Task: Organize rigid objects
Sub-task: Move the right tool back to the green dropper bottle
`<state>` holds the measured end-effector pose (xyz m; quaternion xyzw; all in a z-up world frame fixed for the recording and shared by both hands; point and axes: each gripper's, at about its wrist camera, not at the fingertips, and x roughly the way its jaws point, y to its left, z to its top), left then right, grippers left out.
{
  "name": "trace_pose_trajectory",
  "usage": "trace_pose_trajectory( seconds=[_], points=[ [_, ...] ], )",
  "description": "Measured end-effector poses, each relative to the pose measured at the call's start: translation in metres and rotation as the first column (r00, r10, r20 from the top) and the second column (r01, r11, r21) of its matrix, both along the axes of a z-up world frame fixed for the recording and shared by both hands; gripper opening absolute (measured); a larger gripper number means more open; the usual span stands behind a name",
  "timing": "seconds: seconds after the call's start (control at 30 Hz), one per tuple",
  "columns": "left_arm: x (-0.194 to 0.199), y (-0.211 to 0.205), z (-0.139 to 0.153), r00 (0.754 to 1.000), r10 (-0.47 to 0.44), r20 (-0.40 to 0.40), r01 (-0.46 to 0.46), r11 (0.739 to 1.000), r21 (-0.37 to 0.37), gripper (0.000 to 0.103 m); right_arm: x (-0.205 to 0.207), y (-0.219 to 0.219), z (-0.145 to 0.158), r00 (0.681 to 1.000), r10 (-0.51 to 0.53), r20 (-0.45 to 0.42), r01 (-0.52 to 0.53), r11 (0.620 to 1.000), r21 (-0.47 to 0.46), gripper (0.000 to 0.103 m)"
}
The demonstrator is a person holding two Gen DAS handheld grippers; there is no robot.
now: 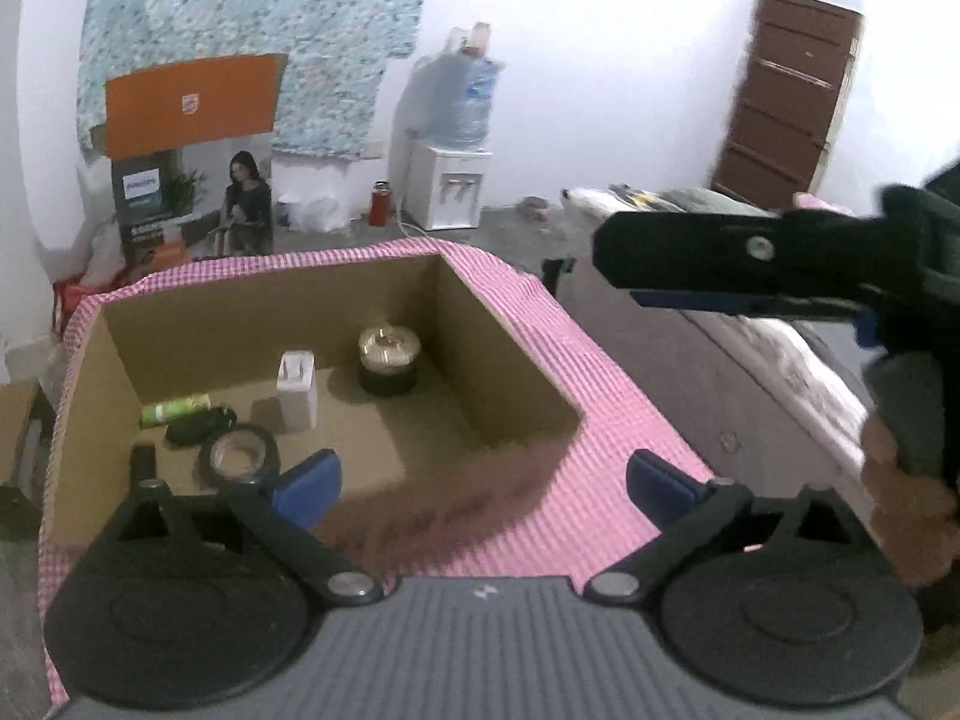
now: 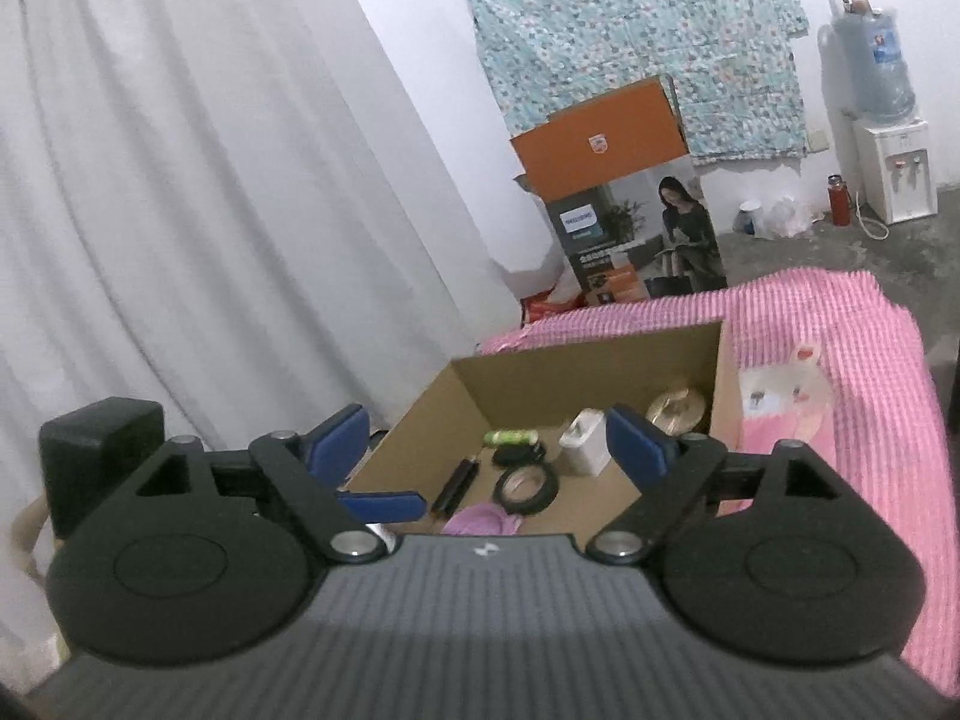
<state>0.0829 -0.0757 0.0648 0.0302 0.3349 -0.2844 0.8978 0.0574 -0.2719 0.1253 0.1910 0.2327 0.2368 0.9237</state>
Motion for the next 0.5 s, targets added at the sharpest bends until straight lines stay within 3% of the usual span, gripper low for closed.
trace_pose_trajectory(
  seconds=[0.23,0.5],
  points=[
    [-0.044,0.039,-0.036,0.999,0.028,0.015,-0.029,0.997,0.065,0.102,-0.026,0.040,-0.043,0.994,0.048,-0.101,-0.052,0.998,-0.030,0.086],
    [-0.055,0.072,-0.076,0.991,0.134,0.026,-0.135,0.989,0.053,0.102,-0.011,0.088,-0.071,0.976,0.110,-0.186,-0.116,0.993,-0.020,0.086]
  ],
)
